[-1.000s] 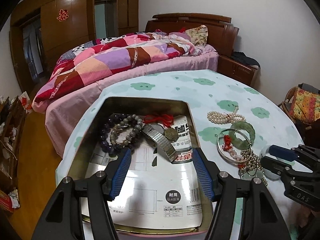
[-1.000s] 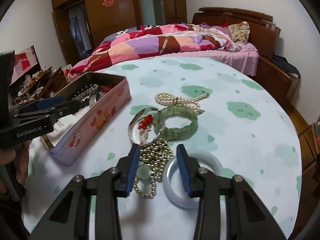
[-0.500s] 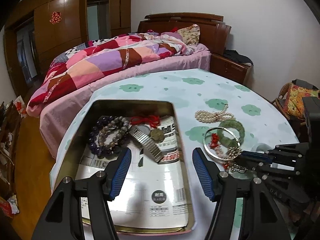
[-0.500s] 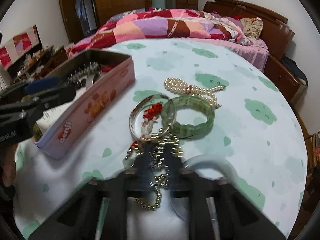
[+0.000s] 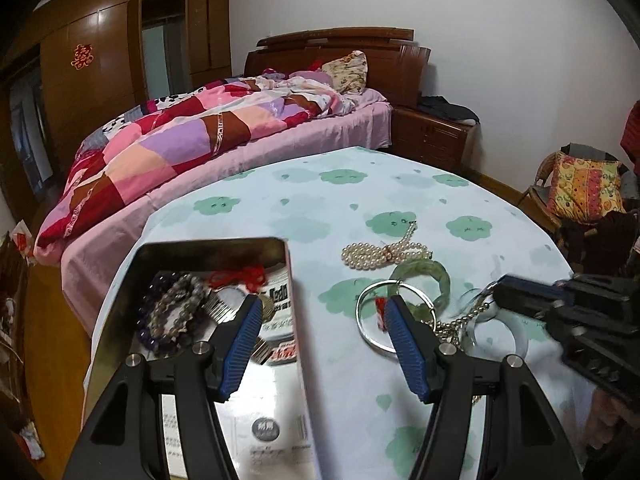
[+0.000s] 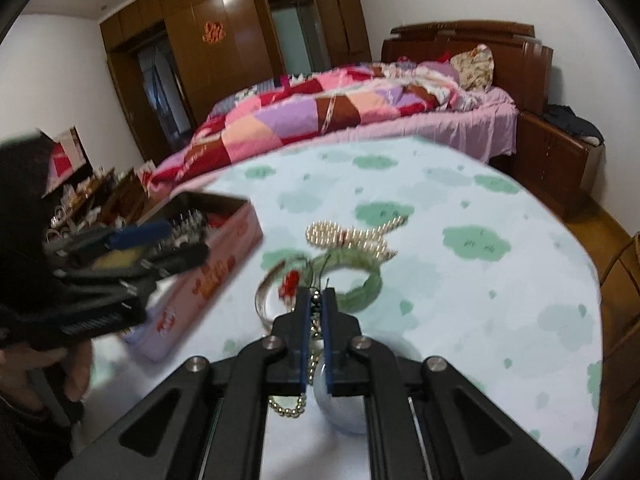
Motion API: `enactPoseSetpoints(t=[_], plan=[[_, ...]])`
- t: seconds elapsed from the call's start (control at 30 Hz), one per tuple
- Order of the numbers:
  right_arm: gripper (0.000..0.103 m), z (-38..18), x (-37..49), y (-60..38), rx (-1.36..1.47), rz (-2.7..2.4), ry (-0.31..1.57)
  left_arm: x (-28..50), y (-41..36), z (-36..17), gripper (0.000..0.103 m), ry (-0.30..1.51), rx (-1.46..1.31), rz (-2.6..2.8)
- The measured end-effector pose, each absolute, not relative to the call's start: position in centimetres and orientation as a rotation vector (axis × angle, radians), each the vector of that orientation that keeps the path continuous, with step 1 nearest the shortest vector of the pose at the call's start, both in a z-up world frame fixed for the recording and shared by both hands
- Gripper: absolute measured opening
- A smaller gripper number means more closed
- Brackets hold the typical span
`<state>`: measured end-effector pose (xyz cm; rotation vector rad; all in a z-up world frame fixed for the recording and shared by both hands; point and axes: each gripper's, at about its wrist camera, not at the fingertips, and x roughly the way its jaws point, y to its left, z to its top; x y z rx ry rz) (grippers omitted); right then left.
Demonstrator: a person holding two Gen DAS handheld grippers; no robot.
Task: Organize jewelry
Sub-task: 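Grasp the silver bangle with the left gripper while the right gripper grasps the gold chain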
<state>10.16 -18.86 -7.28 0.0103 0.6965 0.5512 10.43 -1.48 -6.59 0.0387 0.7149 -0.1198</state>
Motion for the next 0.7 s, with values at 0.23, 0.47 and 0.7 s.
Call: enactPoseSetpoints(t=[0.23,0.47,0.7], plan=[[0.008,-4.6,10.2,-20.2,0.042,0.531,0.614,11.7,-3.0,-6.8,0.064,0.734,0.044,-0.163],[0.008,-3.9,10.5,-21.5,0.052,0.491,0.580,12.3,-5.6,-7.9,0.064,0.769,0.081,-0.219],[0.008,-5.0,10.9,-21.5,0.057,0.493,0.607,12.9,-7.5,-9.1,0.056,0.811,0.108,-0.262]])
